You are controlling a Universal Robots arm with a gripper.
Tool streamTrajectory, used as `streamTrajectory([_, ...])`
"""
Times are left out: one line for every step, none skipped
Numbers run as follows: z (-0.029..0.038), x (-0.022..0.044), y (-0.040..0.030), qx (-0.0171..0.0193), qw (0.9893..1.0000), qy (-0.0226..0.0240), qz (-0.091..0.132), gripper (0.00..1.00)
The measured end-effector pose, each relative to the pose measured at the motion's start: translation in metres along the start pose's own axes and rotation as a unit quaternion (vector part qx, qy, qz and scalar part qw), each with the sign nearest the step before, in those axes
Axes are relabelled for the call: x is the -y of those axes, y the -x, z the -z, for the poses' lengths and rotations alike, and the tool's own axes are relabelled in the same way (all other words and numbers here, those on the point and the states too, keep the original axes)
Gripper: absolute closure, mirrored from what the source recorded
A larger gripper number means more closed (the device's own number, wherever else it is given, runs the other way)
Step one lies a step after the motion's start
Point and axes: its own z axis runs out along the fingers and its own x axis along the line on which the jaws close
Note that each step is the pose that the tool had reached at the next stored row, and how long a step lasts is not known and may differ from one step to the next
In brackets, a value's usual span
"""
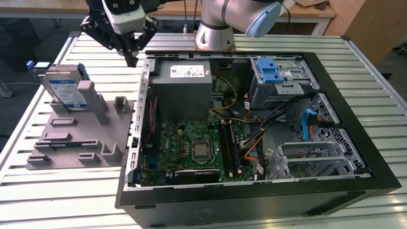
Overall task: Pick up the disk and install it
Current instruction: 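Reach for the disk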
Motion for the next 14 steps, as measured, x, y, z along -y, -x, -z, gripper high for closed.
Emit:
streamTrajectory([-0.0001, 0.0, -0.0002, 0.0, 1.0, 0.0, 0.0, 0.89])
streamTrajectory([-0.0002, 0.0001, -0.0004, 0.0, 1.0, 0.0, 0.0, 0.89])
streamTrajectory([-0.0004, 0.0001, -0.0007, 0.0, 1.0, 0.0, 0.0, 0.89])
streamTrajectory([-0.0005, 0.0001, -0.001, 0.0, 1.0, 0.0, 0.0, 0.89])
streamTrajectory([-0.0007, 0.0001, -0.0013, 0.0, 1.0, 0.0001, 0.0, 0.89])
streamTrajectory([-0.0008, 0.0001, -0.0015, 0.0, 1.0, 0.0, 0.0, 0.89])
streamTrajectory([-0.0009, 0.0002, -0.0019, 0.0, 1.0, 0.0, 0.0, 0.89])
streamTrajectory([-0.0011, 0.0002, -0.0023, 0.0, 1.0, 0.0, 0.0, 0.89])
streamTrajectory([-0.0012, 0.0002, -0.0027, 0.0, 1.0, 0.0, 0.0, 0.89])
streamTrajectory([-0.0013, 0.0003, -0.0032, 0.0, 1.0, 0.0, 0.0, 0.89])
streamTrajectory([-0.0015, 0.0003, -0.0036, 0.0, 1.0, 0.0, 0.0, 0.89])
streamTrajectory([-0.0016, 0.0004, -0.004, 0.0, 1.0, 0.0, 0.0, 0.89])
streamTrajectory([-0.0017, 0.0004, -0.0044, 0.0, 1.0, 0.0, 0.0, 0.89])
streamTrajectory([-0.0019, 0.0004, -0.0047, 0.0, 1.0, 0.0, 0.0, 0.89])
